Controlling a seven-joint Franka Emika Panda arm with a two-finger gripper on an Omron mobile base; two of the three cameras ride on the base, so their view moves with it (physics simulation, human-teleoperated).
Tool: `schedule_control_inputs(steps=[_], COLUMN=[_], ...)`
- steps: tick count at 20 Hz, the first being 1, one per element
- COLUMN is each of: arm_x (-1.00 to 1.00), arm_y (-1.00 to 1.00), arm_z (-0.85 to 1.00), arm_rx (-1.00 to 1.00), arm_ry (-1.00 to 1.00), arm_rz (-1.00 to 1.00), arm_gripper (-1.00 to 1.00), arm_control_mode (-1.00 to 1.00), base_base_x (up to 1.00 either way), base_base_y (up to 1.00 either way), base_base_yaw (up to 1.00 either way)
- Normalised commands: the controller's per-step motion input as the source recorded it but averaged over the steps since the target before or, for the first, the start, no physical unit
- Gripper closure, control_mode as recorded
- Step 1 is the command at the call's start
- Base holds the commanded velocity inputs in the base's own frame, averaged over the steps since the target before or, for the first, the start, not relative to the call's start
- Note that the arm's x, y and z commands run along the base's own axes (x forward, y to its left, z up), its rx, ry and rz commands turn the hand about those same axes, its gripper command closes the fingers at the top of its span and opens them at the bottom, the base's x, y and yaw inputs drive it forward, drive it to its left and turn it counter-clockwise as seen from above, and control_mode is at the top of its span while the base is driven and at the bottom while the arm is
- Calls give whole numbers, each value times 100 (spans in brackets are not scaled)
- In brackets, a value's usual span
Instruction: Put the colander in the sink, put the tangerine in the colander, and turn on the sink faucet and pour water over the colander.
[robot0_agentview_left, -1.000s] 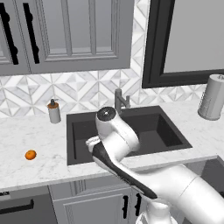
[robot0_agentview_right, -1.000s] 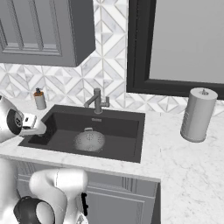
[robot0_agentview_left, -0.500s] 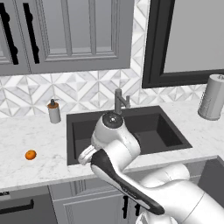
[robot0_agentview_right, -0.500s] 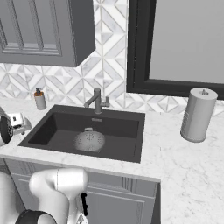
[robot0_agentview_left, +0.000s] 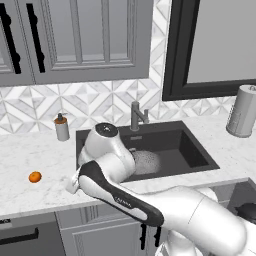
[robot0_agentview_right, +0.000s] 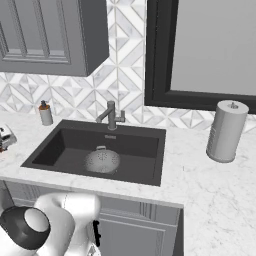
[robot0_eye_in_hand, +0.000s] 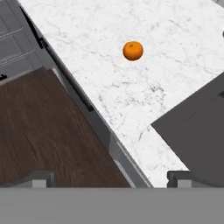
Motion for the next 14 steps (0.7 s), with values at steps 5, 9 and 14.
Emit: schedule_control_inputs(steps=[5,9,14], arm_x=[2,17,36], arm_y=[55,51,49], arm_z=[0,-6,-20], arm_rx=[-20,-21,-12], arm_ry=[14,3,2], arm_rz=[0,0,0], arm_gripper=[-100,-100,-100], arm_control_mode=[-100,-100,-100], base_base_x=[0,0,0], base_base_y=[0,0,0], base_base_yaw=[0,0,0])
